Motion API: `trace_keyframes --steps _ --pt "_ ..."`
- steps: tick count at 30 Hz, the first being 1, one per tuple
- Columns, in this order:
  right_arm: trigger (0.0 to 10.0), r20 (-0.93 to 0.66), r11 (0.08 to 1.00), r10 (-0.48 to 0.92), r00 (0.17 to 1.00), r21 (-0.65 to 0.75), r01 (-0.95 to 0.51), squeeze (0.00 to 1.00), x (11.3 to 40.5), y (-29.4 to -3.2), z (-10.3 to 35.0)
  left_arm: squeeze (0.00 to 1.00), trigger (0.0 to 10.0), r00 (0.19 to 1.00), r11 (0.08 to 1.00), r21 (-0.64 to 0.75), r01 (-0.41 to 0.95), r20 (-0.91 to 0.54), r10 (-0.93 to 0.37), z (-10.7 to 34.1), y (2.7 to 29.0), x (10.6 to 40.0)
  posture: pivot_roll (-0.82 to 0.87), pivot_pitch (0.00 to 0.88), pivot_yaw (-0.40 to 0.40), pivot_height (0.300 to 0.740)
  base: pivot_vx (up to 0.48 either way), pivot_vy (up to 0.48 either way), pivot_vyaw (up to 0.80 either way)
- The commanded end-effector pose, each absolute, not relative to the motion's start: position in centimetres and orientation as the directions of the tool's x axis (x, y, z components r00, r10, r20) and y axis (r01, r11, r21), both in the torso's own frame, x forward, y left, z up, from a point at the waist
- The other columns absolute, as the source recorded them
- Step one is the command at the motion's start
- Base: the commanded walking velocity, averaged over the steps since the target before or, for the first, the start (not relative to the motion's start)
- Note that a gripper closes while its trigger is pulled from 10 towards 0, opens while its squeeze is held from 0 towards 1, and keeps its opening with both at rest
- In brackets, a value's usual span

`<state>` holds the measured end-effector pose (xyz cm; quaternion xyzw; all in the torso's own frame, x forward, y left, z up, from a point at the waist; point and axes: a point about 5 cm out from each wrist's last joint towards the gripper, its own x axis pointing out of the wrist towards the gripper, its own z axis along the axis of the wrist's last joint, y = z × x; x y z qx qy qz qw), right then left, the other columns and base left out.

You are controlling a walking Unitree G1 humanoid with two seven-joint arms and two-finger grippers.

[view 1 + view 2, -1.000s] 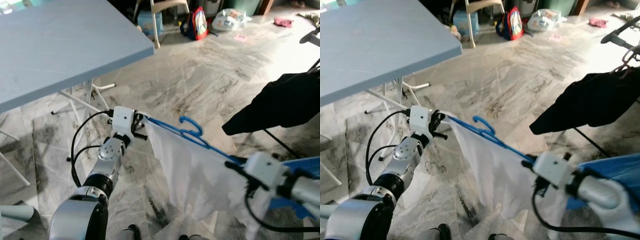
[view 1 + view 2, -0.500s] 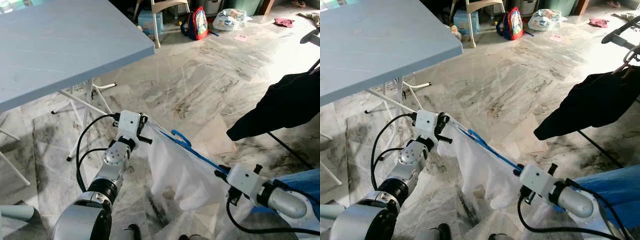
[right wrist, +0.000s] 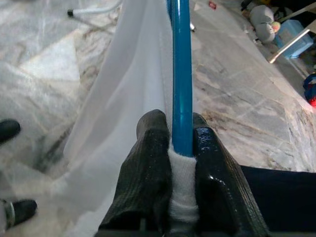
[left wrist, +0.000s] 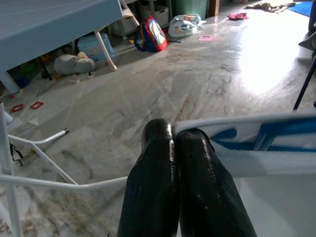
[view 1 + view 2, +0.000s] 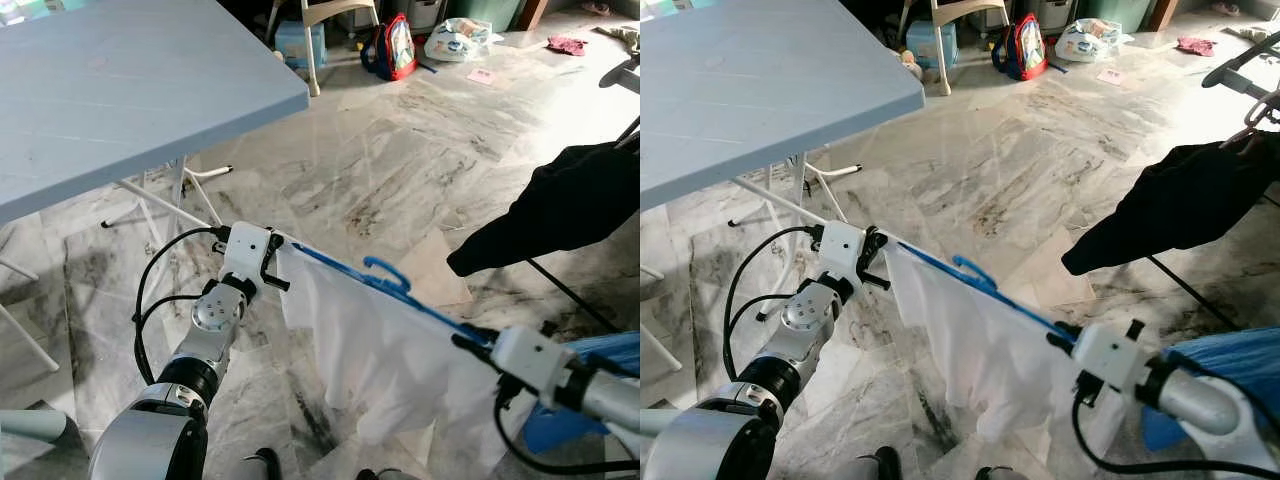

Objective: Hang hanger

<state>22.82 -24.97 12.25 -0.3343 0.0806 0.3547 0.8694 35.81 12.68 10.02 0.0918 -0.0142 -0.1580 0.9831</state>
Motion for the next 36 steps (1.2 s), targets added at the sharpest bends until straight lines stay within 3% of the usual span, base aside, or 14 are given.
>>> trace_keyframes --steps 1,8,17,22,27,31,32,33,36 --pt "10.0 -0.44 0.598 0.459 0.772 -0.489 -0.635 0.0 21.6 -29.1 13.0 0.0 0.0 0.997 0.981 0.181 0.065 0.028 -0.071 11.2 18.8 36.3 -0.05 0.183 0.018 0.74 0.0 0.0 0.0" --pt "10.0 -0.458 0.596 0.509 0.729 -0.423 -0.682 0.0 20.3 -30.7 15.1 0.0 0.0 0.997 0.981 0.185 0.065 0.025 -0.071 11.6 19.0 36.6 -0.04 0.193 0.009 0.74 0.0 0.0 0.0" --pt "10.0 -0.477 0.551 0.651 0.59 -0.238 -0.8 0.0 17.7 -30.2 16.5 0.0 0.0 0.997 0.987 0.143 0.067 -0.046 -0.061 10.3 19.0 36.2 -0.06 0.202 0.009 0.74 0.0 0.0 0.0" --pt "10.0 -0.263 0.687 0.634 0.727 -0.24 -0.686 0.0 20.1 -29.8 18.0 0.0 0.0 0.994 0.989 0.115 0.094 -0.058 -0.087 9.4 17.8 35.9 -0.06 0.194 0.006 0.74 0.0 0.0 0.0" --pt "10.0 -0.182 0.724 0.612 0.77 -0.262 -0.638 0.0 21.6 -28.6 18.0 0.0 0.0 0.995 0.992 0.087 0.093 -0.049 -0.089 8.9 17.0 35.5 -0.05 0.191 0.003 0.74 0.0 0.0 0.0" --pt "10.0 -0.104 0.79 0.514 0.851 -0.328 -0.517 0.0 24.1 -27.0 17.3 0.0 0.0 0.99 0.991 0.03 0.13 -0.052 -0.128 8.1 15.8 34.9 -0.05 0.187 0.0 0.74 0.0 0.0 0.0" --pt "10.0 -0.092 0.793 0.512 0.854 -0.331 -0.511 0.0 24.5 -26.6 17.1 0.71 3.7 0.986 0.987 0.017 0.158 -0.047 -0.157 8.0 15.3 34.8 -0.05 0.186 -0.002 0.74 0.0 0.0 0.0" --pt "10.0 -0.076 0.8 0.508 0.858 -0.327 -0.502 0.0 25.0 -26.0 17.0 1.0 10.0 0.977 0.978 -0.008 0.209 -0.038 -0.209 7.9 14.6 34.7 -0.05 0.184 -0.002 0.74 0.0 0.0 0.0" --pt "10.0 -0.04 0.815 0.499 0.865 -0.318 -0.485 0.0 26.3 -24.4 16.8 1.0 10.0 0.942 0.942 -0.053 0.332 -0.026 -0.333 7.6 12.5 34.1 -0.04 0.18 -0.006 0.74 0.0 0.0 0.0"
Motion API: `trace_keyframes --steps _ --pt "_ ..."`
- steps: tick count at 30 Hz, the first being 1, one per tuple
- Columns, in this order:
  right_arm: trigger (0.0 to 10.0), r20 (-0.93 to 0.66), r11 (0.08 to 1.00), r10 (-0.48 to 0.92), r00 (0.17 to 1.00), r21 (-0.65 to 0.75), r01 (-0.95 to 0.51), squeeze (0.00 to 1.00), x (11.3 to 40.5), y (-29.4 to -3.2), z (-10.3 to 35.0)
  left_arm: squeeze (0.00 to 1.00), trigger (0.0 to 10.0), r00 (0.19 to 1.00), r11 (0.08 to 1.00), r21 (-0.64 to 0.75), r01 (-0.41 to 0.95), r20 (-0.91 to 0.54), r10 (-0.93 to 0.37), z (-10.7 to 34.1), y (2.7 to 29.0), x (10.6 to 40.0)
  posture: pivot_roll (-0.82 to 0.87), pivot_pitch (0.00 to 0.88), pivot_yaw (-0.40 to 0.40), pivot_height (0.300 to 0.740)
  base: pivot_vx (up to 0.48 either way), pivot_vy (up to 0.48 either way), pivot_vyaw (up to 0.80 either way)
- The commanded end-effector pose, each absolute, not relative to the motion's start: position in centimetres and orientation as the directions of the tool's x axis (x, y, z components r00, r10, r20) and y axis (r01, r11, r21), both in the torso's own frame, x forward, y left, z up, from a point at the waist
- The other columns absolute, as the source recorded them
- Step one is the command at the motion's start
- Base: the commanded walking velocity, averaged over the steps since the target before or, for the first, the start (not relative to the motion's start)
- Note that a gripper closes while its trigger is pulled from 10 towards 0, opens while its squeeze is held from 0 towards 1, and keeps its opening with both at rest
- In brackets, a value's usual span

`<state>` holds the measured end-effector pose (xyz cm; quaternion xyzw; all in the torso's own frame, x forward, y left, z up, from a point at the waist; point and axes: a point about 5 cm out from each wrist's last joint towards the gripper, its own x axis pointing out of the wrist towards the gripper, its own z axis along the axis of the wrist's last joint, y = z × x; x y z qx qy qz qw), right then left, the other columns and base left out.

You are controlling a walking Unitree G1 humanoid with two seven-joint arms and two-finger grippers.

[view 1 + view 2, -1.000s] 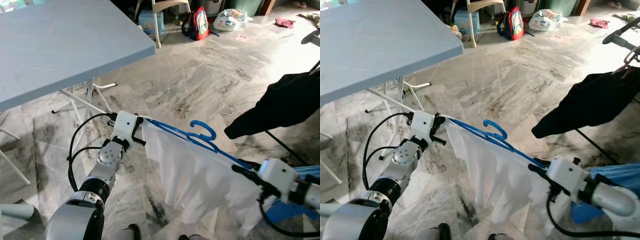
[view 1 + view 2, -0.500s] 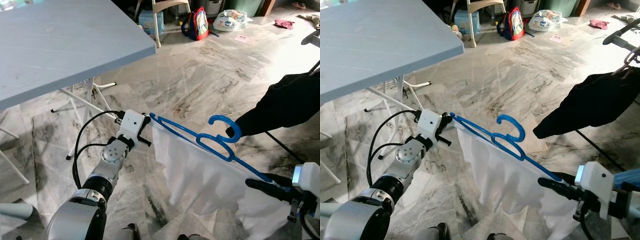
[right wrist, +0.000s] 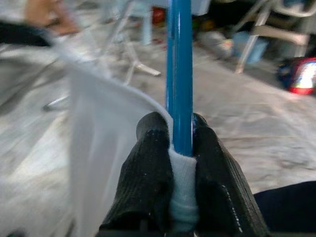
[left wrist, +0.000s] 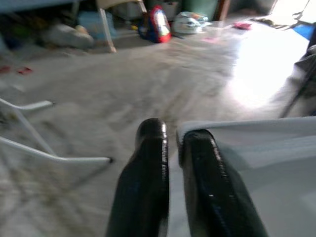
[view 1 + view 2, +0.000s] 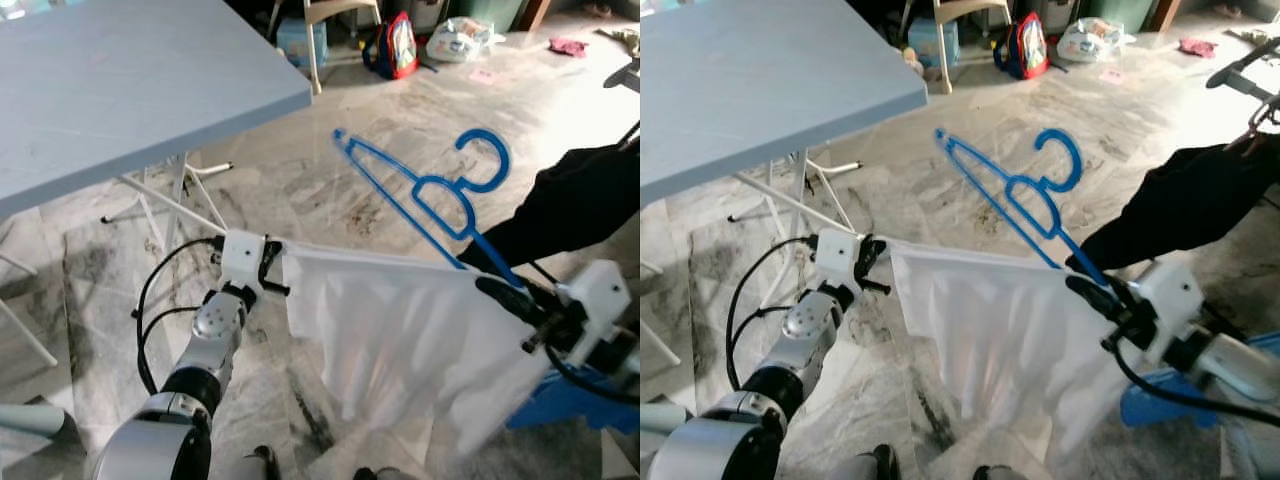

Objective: Hang hanger

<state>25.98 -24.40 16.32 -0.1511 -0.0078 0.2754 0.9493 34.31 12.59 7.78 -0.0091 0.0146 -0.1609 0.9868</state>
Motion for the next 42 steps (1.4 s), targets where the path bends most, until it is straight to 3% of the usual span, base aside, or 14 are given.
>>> trace_keyframes --steps 1,12,24,31,38,42 --pt "10.0 -0.025 0.815 0.501 0.865 -0.322 -0.481 0.0 26.9 -23.5 16.7 1.0 10.0 0.924 0.924 -0.054 0.379 -0.028 -0.38 7.3 11.6 33.8 -0.04 0.178 -0.007 0.74 0.0 0.0 0.0" --pt "10.0 0.015 0.794 0.545 0.838 -0.332 -0.51 0.0 29.6 -19.6 16.2 1.0 10.0 0.863 0.862 0.044 0.505 -0.015 -0.504 6.6 10.9 32.2 0.0 0.176 -0.016 0.74 0.0 0.0 0.0" --pt "10.0 -0.06 0.722 0.579 0.813 -0.426 -0.546 0.0 30.4 -20.6 16.1 1.0 10.0 0.861 0.859 0.119 0.498 0.046 -0.506 7.5 11.3 32.2 0.0 0.169 -0.032 0.74 0.0 0.0 0.0" --pt "10.0 -0.292 0.423 0.656 0.696 -0.622 -0.659 0.0 31.4 -21.3 16.5 1.0 10.0 0.799 0.787 0.222 0.575 0.056 -0.599 7.6 10.0 31.4 -0.01 0.176 -0.024 0.74 0.0 0.0 0.0" --pt "10.0 -0.442 0.23 0.636 0.632 -0.673 -0.703 0.0 32.2 -22.5 16.9 1.0 10.0 0.747 0.725 0.301 0.62 0.055 -0.662 7.4 9.9 30.4 0.0 0.197 -0.035 0.74 0.0 0.0 0.0" --pt "10.0 -0.475 0.172 0.634 0.61 -0.682 -0.71 0.0 32.8 -22.2 16.7 1.0 10.0 0.717 0.684 0.343 0.644 0.041 -0.696 7.1 10.3 29.6 0.01 0.206 -0.038 0.74 0.0 0.0 0.0"
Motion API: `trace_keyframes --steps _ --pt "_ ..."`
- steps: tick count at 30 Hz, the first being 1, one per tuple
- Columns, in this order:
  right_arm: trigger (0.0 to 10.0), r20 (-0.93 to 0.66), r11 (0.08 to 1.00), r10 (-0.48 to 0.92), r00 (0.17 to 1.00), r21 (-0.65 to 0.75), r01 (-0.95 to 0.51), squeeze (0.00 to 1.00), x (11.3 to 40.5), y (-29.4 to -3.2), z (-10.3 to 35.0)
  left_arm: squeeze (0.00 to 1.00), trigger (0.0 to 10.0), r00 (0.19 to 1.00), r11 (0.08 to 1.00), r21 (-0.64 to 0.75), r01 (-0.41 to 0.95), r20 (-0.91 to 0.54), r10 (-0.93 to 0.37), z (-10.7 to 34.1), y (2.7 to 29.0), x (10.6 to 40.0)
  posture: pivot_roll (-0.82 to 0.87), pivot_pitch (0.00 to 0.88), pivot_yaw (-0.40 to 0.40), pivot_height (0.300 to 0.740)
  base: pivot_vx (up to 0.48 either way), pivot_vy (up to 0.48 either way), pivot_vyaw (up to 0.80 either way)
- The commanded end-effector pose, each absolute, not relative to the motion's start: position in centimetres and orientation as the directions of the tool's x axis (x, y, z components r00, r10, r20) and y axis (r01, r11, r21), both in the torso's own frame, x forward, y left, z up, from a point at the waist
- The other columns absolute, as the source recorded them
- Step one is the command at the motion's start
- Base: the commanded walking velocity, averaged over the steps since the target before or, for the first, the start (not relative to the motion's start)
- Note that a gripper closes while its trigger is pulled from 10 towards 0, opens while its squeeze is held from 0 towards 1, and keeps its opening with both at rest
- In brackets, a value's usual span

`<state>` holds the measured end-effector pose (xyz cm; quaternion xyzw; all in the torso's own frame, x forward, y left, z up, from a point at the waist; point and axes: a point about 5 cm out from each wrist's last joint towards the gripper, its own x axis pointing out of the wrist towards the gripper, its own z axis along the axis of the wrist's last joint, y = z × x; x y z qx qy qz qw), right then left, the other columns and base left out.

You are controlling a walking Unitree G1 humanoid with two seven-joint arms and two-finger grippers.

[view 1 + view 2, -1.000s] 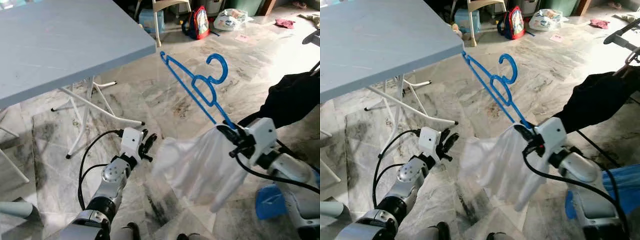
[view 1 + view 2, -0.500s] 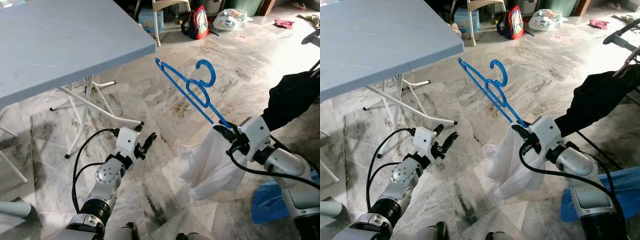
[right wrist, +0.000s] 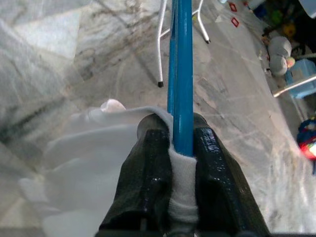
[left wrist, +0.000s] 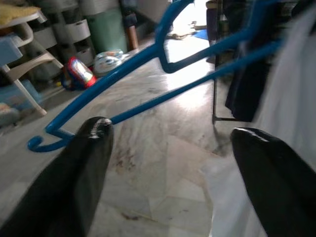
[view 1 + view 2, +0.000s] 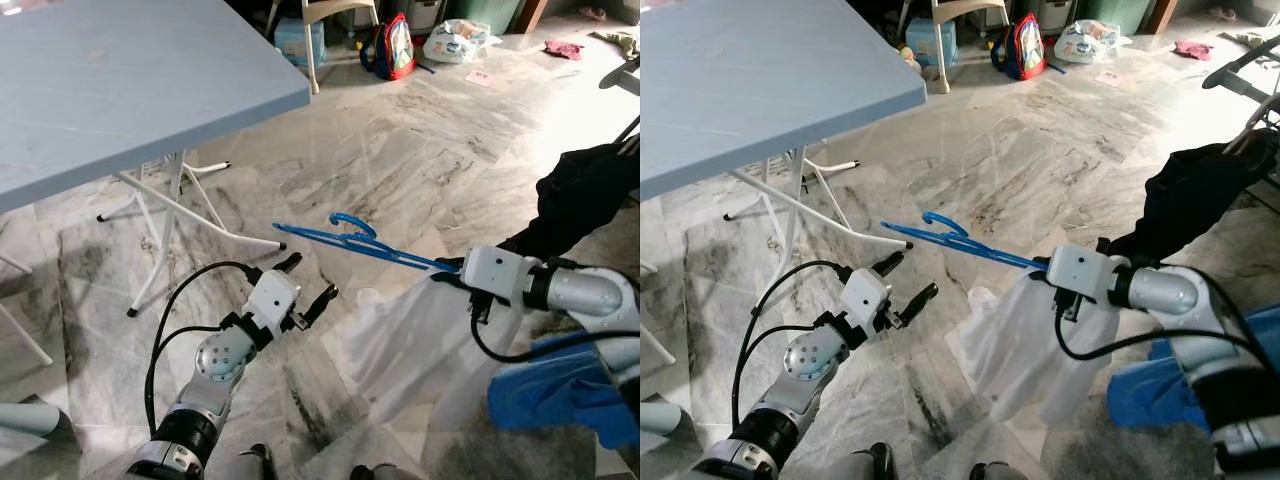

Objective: Hang hanger

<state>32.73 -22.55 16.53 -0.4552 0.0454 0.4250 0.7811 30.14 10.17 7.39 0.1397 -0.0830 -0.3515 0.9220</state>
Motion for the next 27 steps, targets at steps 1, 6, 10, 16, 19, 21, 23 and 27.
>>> trace_keyframes --steps 1,6,10,16,19,21,23,27 --pt "10.0 -0.482 0.162 0.638 0.601 -0.678 -0.717 0.0 32.9 -22.0 16.6 1.0 10.0 0.714 0.678 0.354 0.644 0.04 -0.699 7.1 10.4 29.5 0.01 0.207 -0.037 0.74 0.0 0.0 0.0" --pt "10.0 -0.563 0.015 0.615 0.552 -0.692 -0.722 0.0 33.2 -21.3 15.9 1.0 10.0 0.722 0.684 0.391 0.616 0.067 -0.689 7.6 11.2 29.4 0.02 0.215 -0.034 0.74 0.0 0.0 0.0" --pt "10.0 -0.567 -0.026 0.615 0.548 -0.709 -0.705 0.0 33.9 -21.1 16.5 1.0 10.0 0.738 0.696 0.417 0.584 0.083 -0.669 8.2 12.3 29.7 0.03 0.218 -0.036 0.74 0.0 0.0 0.0" --pt "10.0 -0.535 -0.033 0.616 0.579 -0.751 -0.659 0.0 34.6 -21.0 17.5 1.0 10.0 0.742 0.678 0.431 0.596 0.027 -0.67 7.9 13.8 29.9 0.03 0.222 -0.039 0.74 0.0 0.0 0.0" --pt "10.0 -0.526 -0.041 0.624 0.577 -0.76 -0.648 0.0 34.7 -20.9 17.6 1.0 10.0 0.734 0.665 0.416 0.621 -0.01 -0.679 7.5 14.3 29.8 0.02 0.223 -0.039 0.74 0.0 0.0 0.0" --pt "10.0 -0.529 -0.054 0.628 0.571 -0.761 -0.646 0.0 34.7 -21.0 17.6 1.0 10.0 0.731 0.655 0.413 0.633 -0.04 -0.681 7.3 14.7 29.9 0.02 0.224 -0.04 0.74 0.0 0.0 0.0" --pt "10.0 -0.537 -0.071 0.633 0.558 -0.758 -0.649 0.0 34.6 -21.1 17.7 1.0 10.0 0.729 0.647 0.417 0.638 -0.055 -0.683 7.3 14.9 30.1 0.01 0.224 -0.04 0.74 0.0 0.0 0.0" --pt "10.0 -0.561 -0.1 0.64 0.526 -0.739 -0.666 0.0 34.2 -21.4 17.8 0.56 10.0 0.726 0.634 0.434 0.641 -0.073 -0.684 7.7 15.4 30.7 0.01 0.22 -0.043 0.74 0.0 0.0 0.0"
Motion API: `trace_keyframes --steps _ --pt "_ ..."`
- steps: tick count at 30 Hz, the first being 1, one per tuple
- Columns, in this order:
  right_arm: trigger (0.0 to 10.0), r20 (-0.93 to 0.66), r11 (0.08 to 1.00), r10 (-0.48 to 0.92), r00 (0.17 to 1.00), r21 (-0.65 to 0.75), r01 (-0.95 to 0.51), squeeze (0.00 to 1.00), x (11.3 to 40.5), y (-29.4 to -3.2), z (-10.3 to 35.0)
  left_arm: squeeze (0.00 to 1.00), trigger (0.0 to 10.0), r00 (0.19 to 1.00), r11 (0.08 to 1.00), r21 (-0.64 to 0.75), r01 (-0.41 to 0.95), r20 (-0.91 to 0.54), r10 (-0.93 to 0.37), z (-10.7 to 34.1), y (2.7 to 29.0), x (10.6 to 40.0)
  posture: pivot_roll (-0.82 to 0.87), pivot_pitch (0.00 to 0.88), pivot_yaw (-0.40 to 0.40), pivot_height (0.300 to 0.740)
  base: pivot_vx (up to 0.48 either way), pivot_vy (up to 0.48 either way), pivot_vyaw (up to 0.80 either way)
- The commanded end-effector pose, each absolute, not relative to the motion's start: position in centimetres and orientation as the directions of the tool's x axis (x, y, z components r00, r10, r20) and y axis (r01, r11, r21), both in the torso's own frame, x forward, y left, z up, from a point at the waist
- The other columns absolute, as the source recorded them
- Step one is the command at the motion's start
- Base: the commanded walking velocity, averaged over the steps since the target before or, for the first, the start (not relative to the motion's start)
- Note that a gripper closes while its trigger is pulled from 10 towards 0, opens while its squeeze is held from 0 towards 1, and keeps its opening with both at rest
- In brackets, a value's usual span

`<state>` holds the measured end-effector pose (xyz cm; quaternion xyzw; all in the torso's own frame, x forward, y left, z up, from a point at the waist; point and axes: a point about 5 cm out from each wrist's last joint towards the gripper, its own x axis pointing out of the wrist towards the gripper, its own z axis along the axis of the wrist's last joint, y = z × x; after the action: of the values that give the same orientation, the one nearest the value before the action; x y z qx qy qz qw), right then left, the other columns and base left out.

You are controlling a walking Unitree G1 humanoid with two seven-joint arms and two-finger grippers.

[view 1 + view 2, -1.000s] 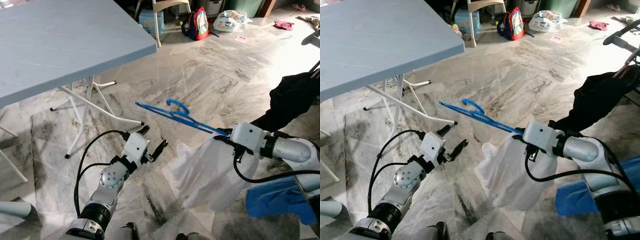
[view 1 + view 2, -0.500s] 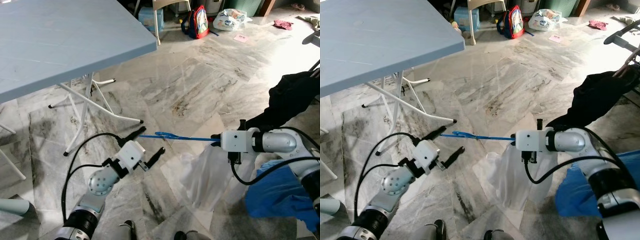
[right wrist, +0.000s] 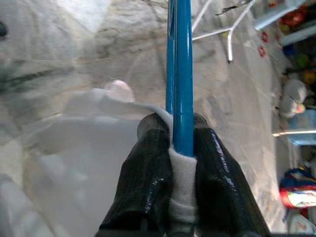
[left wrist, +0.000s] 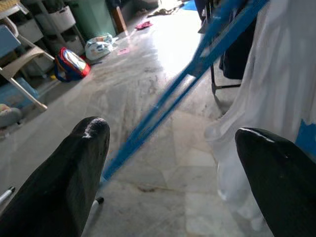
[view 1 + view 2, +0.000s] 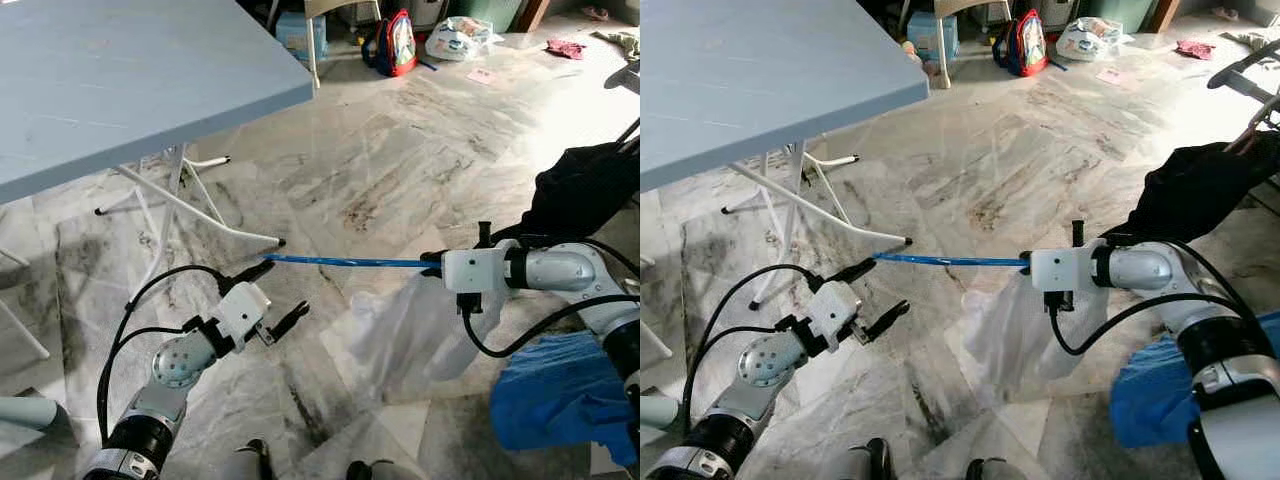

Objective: Hang hanger

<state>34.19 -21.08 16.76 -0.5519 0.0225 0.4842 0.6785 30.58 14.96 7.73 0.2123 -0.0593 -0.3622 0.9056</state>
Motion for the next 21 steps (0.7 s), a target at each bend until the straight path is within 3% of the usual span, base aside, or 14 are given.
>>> trace_keyframes --steps 1,2,3,12,13,14,15,16,17,18,21 --pt "10.0 -0.567 -0.107 0.641 0.518 -0.734 -0.671 0.0 34.1 -21.5 17.8 0.2 10.0 0.724 0.628 0.439 0.642 -0.079 -0.685 7.8 15.5 30.9 0.01 0.22 -0.044 0.74 0.0 0.0 0.0" --pt "10.0 -0.567 -0.107 0.641 0.518 -0.734 -0.671 0.0 34.1 -21.5 17.8 0.2 10.0 0.724 0.628 0.439 0.642 -0.079 -0.685 7.8 15.5 30.9 0.01 0.22 -0.044 0.74 0.0 0.0 0.0" --pt "10.0 -0.569 -0.11 0.643 0.513 -0.731 -0.673 0.0 34.0 -21.5 17.8 0.0 10.0 0.722 0.624 0.441 0.645 -0.082 -0.687 7.9 15.5 31.0 0.01 0.22 -0.046 0.74 0.0 0.0 0.0" --pt "10.0 -0.583 -0.137 0.675 0.453 -0.701 -0.7 0.0 33.3 -21.4 18.0 0.0 10.0 0.648 0.536 0.438 0.721 -0.155 -0.746 7.3 14.9 30.8 0.0 0.218 -0.04 0.74 0.0 0.0 0.0" --pt "10.0 -0.581 -0.137 0.68 0.447 -0.7 -0.701 0.0 33.2 -21.3 18.1 0.0 9.4 0.634 0.523 0.431 0.736 -0.164 -0.756 7.2 14.7 30.7 0.0 0.216 -0.039 0.74 0.0 0.0 0.0" --pt "10.0 -0.58 -0.138 0.683 0.444 -0.699 -0.702 0.0 33.2 -21.3 18.2 0.0 9.4 0.625 0.516 0.425 0.743 -0.169 -0.762 7.1 14.6 30.6 0.0 0.216 -0.039 0.74 0.0 0.0 0.0" --pt "10.0 -0.58 -0.14 0.688 0.436 -0.696 -0.704 0.0 33.1 -21.2 18.3 0.0 4.4 0.617 0.511 0.419 0.75 -0.167 -0.769 7.1 14.5 30.6 0.0 0.215 -0.038 0.74 0.0 0.0 0.0" --pt "10.0 -0.58 -0.141 0.689 0.434 -0.695 -0.705 0.0 33.1 -21.2 18.3 0.0 4.4 0.616 0.511 0.419 0.751 -0.165 -0.77 7.1 14.5 30.7 0.0 0.215 -0.038 0.74 0.0 0.0 0.0" --pt "10.0 -0.581 -0.143 0.69 0.432 -0.694 -0.706 0.0 33.0 -21.2 18.3 0.0 0.7 0.613 0.511 0.413 0.754 -0.163 -0.773 7.2 14.4 30.7 -0.01 0.213 -0.037 0.74 0.0 0.0 0.0" --pt "10.0 -0.581 -0.147 0.69 0.43 -0.695 -0.704 0.0 33.0 -21.2 18.3 0.0 0.0 0.597 0.5 0.402 0.767 -0.16 -0.786 7.2 14.1 30.7 -0.01 0.212 -0.037 0.74 0.0 0.0 0.0" --pt "10.0 -0.583 -0.148 0.692 0.426 -0.693 -0.706 0.0 32.8 -21.2 18.3 0.0 0.0 0.58 0.484 0.4 0.778 -0.162 -0.798 7.4 13.8 30.9 -0.01 0.21 -0.037 0.74 0.0 0.0 0.0"
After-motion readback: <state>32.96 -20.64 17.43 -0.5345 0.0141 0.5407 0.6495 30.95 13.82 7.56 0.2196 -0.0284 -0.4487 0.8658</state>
